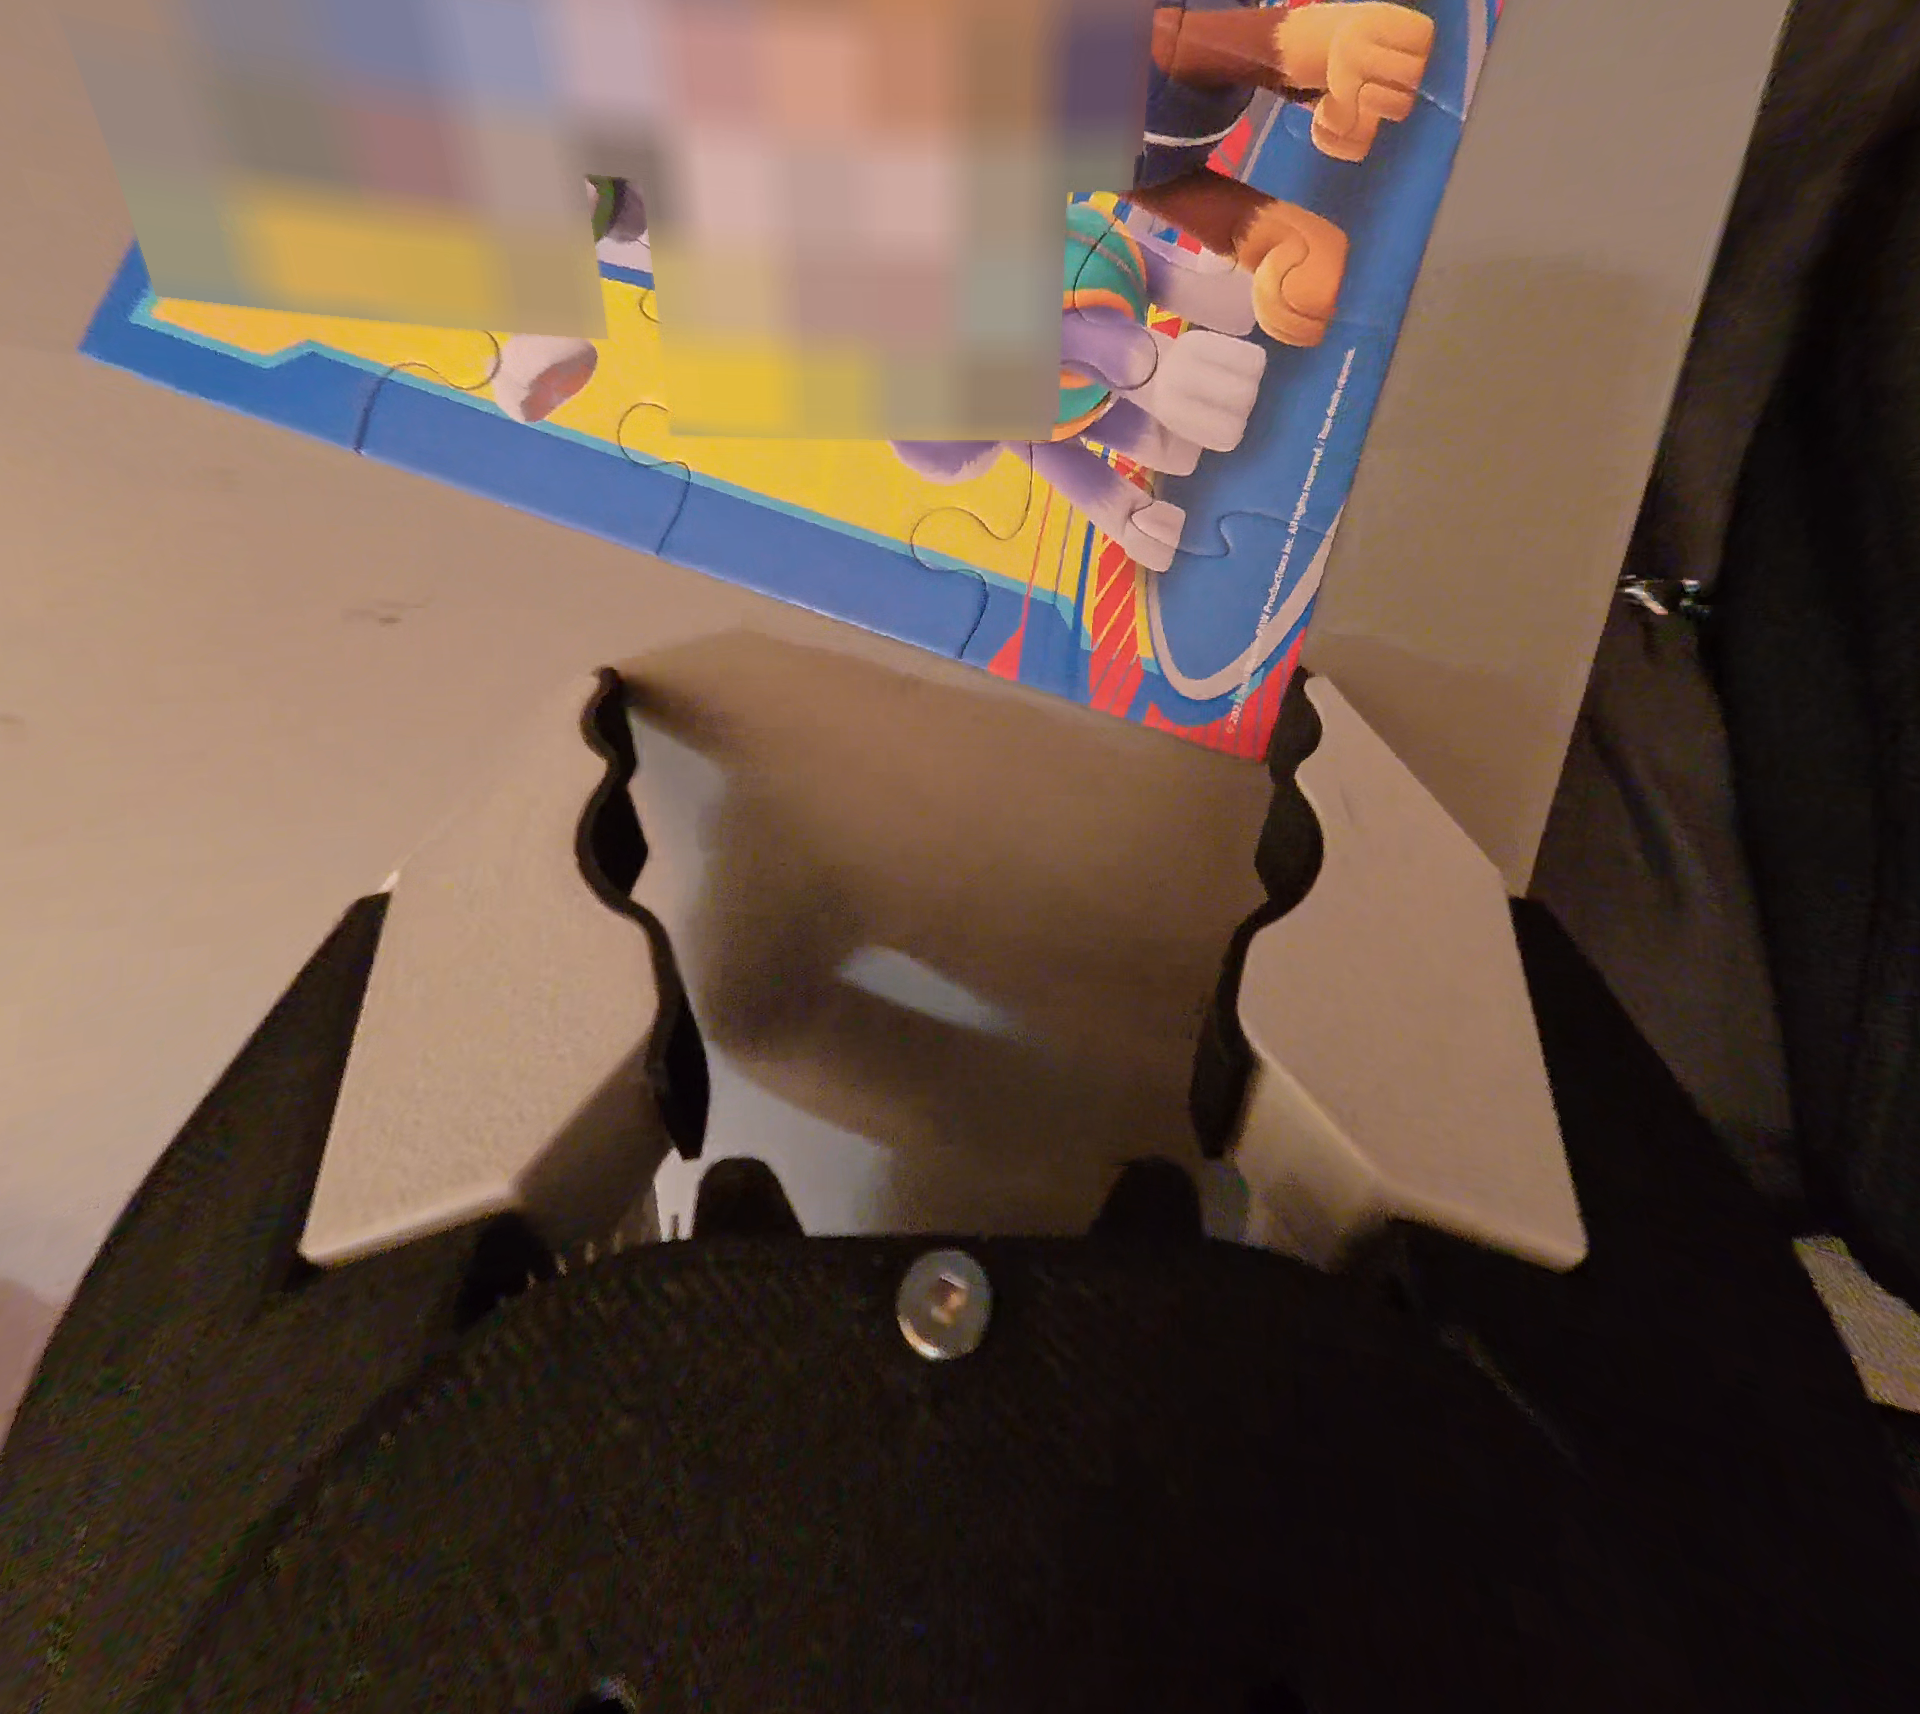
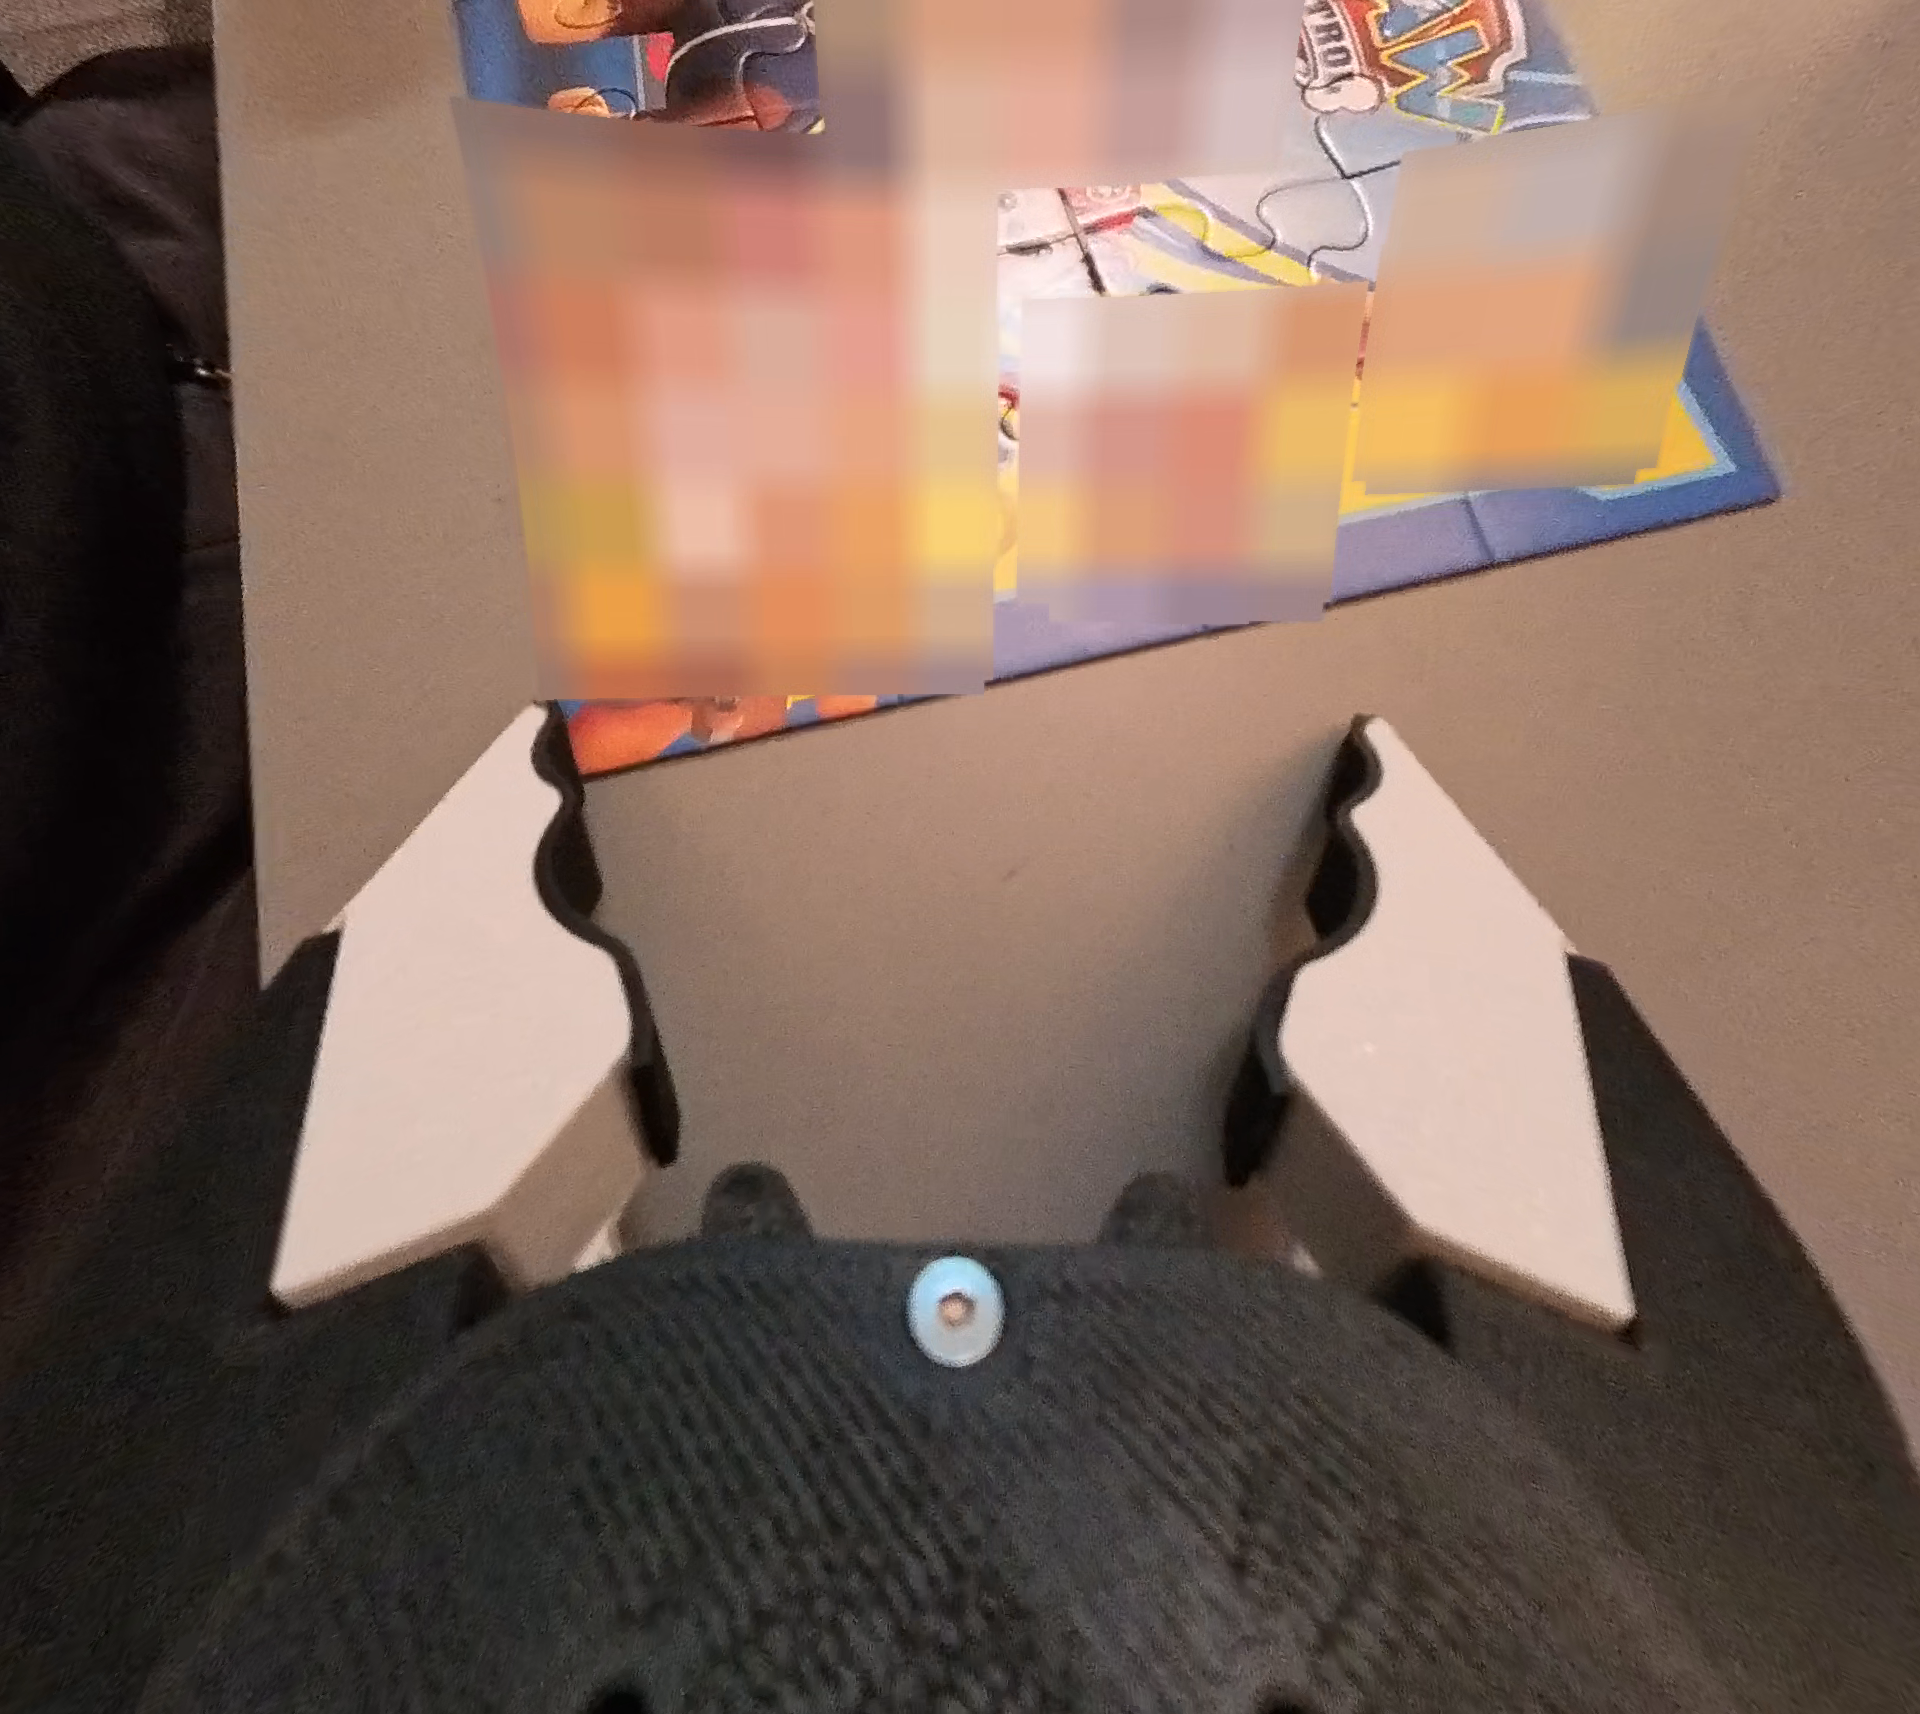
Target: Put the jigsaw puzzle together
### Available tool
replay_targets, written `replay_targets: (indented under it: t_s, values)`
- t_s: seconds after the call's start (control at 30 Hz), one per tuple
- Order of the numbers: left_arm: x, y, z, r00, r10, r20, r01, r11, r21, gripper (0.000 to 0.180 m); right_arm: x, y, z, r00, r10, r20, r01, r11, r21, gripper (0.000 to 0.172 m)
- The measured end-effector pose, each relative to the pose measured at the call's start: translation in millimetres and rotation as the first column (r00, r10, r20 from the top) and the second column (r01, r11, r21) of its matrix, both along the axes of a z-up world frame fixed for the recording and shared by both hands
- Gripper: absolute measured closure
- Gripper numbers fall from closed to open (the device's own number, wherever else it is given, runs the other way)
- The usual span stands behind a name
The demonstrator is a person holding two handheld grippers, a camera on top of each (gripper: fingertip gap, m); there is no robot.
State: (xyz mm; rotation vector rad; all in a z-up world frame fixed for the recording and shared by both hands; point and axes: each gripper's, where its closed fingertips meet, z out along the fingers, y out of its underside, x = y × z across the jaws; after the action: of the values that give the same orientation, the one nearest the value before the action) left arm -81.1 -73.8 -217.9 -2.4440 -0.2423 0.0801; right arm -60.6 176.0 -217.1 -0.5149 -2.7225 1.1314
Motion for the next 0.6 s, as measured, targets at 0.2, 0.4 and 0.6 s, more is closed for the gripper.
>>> replay_targets:
  t_s: [0.2, 0.4, 0.6]
  values:
    - [3, 15, 1, 0.999, -0.043, -0.001, 0.043, 0.998, 0.046, 0.061, 0, -3, 0, 1.0, 0.029, -0.001, -0.029, 1.0, -0.001, 0.033]
    - [14, 32, 1, 0.997, -0.078, -0.006, 0.078, 0.995, 0.059, 0.064, 5, -1, 2, 0.999, 0.047, -0.006, -0.047, 0.999, -0.012, 0.044]
    - [13, 36, 2, 0.997, -0.074, -0.009, 0.075, 0.995, 0.059, 0.065, 7, -1, 3, 0.999, 0.036, -0.006, -0.036, 0.999, -0.015, 0.047]
